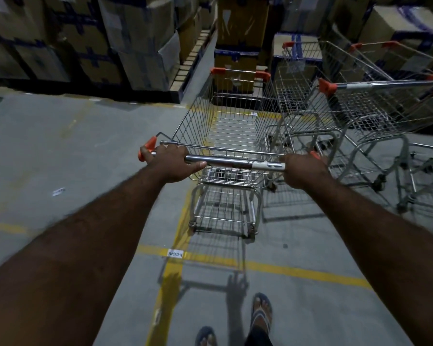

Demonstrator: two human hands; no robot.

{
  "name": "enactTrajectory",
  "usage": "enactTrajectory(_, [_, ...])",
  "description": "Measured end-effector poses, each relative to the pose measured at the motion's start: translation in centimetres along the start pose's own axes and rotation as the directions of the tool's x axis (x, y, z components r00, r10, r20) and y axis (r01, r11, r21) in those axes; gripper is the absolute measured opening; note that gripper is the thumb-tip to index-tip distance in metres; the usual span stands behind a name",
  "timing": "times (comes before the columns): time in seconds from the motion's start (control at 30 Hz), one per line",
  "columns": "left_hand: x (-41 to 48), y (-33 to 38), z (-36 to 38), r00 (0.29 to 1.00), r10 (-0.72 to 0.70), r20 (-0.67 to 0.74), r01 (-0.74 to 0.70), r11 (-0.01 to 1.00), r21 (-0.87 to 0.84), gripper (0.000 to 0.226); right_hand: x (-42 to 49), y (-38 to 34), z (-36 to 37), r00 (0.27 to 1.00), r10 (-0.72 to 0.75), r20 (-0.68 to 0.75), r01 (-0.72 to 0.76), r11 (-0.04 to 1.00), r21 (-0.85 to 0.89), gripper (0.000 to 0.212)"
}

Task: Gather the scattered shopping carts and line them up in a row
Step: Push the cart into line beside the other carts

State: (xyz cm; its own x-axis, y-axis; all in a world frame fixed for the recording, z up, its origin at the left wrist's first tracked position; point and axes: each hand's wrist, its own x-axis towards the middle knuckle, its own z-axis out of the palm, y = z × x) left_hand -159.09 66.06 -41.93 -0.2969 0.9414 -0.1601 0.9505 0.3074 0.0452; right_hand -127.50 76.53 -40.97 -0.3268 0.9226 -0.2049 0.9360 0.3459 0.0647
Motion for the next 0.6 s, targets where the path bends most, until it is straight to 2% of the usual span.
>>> enactTrajectory(0.2, [-1.9, -0.3, 0.3, 1.0, 0.013, 0.007, -0.013, 1.0, -0.011, 0.087, -2.5, -0.3, 0.1, 1.0, 0.024, 0.014, -0.023, 1.0, -0.006, 0.033])
enactTrajectory(0.37, [-3.5, -0.5, 0.7, 1.0, 0.029, 0.001, -0.029, 1.0, -0.006, 0.108, -4.9, -0.3, 0.4, 1.0, 0.017, 0.007, -0.017, 0.999, 0.027, 0.031])
enactTrajectory(0.6, [-6.4, 0.3, 1.0, 1.0, 0.027, -0.01, -0.027, 1.0, 0.003, 0.1, -7.8, 0.2, 0.8, 1.0, 0.013, 0.01, -0.013, 1.0, -0.017, 0.034])
